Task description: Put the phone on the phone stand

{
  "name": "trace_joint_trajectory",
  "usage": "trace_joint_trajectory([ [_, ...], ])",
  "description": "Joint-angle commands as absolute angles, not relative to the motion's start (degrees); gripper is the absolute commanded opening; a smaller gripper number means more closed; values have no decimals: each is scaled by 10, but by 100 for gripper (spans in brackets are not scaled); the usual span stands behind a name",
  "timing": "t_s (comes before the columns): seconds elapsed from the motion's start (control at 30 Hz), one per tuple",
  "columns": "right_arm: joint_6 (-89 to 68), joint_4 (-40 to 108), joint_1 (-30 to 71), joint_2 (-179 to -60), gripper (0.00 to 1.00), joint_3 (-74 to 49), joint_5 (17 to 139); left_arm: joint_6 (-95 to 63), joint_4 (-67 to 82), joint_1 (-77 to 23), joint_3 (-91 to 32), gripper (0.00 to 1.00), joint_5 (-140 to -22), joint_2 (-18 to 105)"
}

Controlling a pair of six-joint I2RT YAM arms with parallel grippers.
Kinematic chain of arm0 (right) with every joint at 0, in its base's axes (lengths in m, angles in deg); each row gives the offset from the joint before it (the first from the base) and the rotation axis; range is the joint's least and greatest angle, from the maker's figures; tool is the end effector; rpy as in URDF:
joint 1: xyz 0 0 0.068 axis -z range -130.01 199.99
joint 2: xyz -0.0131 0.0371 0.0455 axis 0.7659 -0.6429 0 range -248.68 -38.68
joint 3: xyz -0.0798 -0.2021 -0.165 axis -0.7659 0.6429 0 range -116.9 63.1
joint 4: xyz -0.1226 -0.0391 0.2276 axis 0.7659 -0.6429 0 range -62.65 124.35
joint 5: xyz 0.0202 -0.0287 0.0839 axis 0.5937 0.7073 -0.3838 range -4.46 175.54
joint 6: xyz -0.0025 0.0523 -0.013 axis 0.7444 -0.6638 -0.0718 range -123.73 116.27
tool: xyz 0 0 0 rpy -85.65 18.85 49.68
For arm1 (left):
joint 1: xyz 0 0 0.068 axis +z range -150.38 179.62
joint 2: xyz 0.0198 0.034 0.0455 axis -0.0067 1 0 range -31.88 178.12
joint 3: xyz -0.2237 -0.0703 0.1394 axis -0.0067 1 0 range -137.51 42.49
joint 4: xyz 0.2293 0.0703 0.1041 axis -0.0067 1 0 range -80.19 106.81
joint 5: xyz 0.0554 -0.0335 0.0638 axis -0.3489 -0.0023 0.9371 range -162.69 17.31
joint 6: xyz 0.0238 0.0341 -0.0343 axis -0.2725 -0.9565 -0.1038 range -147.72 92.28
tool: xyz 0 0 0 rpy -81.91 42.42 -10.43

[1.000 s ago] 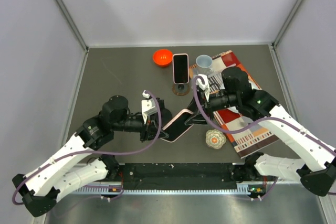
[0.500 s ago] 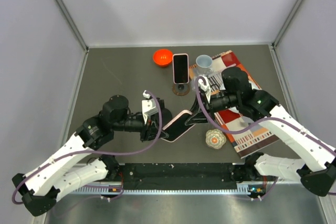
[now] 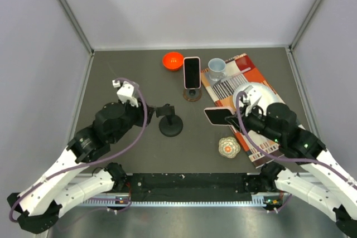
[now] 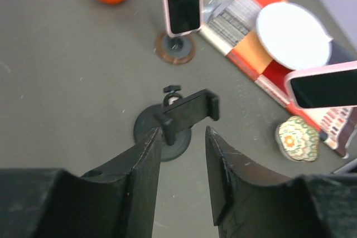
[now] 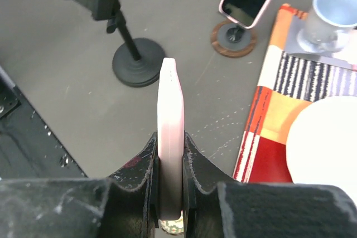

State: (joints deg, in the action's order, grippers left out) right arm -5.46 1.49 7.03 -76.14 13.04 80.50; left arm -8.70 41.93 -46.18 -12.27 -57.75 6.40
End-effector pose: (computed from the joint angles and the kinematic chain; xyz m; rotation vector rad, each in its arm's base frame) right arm 0.0998 0.0971 0.3482 -0.7501 1.8224 0.6020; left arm 0.1007 -0.0904 0.3749 0.2508 1.8532 -0.5508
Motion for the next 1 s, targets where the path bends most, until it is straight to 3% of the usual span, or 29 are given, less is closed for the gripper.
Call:
trace_joint_trajectory([
  [0.0,-85,75,69,-733,0,129,877,-22,448,-463,-138,42,-491,115],
  [0.13,-79,82,68,-745,0,126,852,-12,430,-463,-117,46,-462,135],
  [0.43,-71,104,68,-785,0,119,768,-21,388,-463,-115,43,-513,181],
  [0.73,-71,119,68,-783,0,123,748,-21,394,-463,-107,35,-499,201],
  [0.97,-65,121,68,-789,0,116,740,-17,401,-463,-101,35,-512,205],
])
